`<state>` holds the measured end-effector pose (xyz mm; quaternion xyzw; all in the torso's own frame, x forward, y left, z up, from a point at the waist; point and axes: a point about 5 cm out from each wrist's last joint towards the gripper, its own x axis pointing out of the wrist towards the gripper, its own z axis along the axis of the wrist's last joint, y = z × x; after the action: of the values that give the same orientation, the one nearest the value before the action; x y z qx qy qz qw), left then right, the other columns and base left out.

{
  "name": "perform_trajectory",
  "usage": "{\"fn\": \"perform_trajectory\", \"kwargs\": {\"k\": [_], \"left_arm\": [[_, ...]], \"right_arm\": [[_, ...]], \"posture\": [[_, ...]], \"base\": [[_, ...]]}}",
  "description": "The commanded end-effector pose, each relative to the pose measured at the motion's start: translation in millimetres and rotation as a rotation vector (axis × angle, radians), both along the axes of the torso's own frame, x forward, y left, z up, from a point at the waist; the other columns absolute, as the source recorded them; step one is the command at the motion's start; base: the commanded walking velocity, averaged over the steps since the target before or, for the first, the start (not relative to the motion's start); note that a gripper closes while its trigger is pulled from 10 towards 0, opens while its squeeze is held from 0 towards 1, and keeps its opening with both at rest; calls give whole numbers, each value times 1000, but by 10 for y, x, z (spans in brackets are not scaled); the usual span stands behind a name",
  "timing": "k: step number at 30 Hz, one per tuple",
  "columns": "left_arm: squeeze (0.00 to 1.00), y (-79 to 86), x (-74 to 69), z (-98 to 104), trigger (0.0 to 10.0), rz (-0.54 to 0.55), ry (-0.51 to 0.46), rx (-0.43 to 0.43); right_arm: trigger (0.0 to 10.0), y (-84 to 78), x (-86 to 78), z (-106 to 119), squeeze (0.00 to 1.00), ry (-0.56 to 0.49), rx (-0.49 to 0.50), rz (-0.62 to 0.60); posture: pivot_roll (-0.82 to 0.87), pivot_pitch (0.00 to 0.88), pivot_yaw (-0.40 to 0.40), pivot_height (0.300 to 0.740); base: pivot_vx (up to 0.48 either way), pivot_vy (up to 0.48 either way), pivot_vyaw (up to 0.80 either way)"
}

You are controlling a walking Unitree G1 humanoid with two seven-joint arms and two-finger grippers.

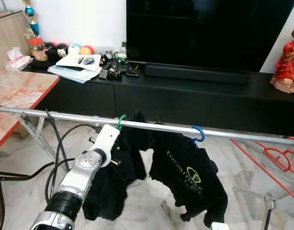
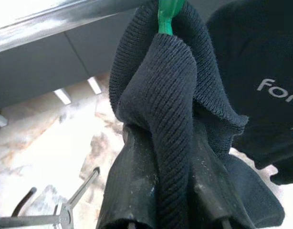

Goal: Hang hanger

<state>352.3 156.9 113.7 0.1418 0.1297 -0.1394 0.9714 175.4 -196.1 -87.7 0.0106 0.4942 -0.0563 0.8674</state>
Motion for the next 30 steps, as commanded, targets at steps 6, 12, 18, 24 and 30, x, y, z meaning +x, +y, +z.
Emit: {"fn": "perform_trajectory", "kwargs": {"k": [6,12,18,24,30], "left_arm": [[0,22,101,77,10000,58,16,-52],[0,55,108,-31,10000,101,117,-90],[0,52,85,-87,10000,76,159,-78],[1000,30,79,-46,10000,72,105,-96],[1000,41,61,48,10000,78,30,-150]], "right_arm": [[10000,-6,-13,-6,0,9,-2,-1],[10000,5,-12,-7,0,7,1,1],[10000,14,-16,-10,0,9,2,3],[10000,18,-19,-11,0,7,1,-7],[10000,9,-22,-11,0,2,1,-22]], "posture": [[111,47,-43,740],[109,46,-38,740],[110,49,-33,740],[111,49,-33,740],[112,50,-35,740]], "base": [[0,0,0],[0,0,0],[0,0,0],[0,0,0],[0,0,0]]}}
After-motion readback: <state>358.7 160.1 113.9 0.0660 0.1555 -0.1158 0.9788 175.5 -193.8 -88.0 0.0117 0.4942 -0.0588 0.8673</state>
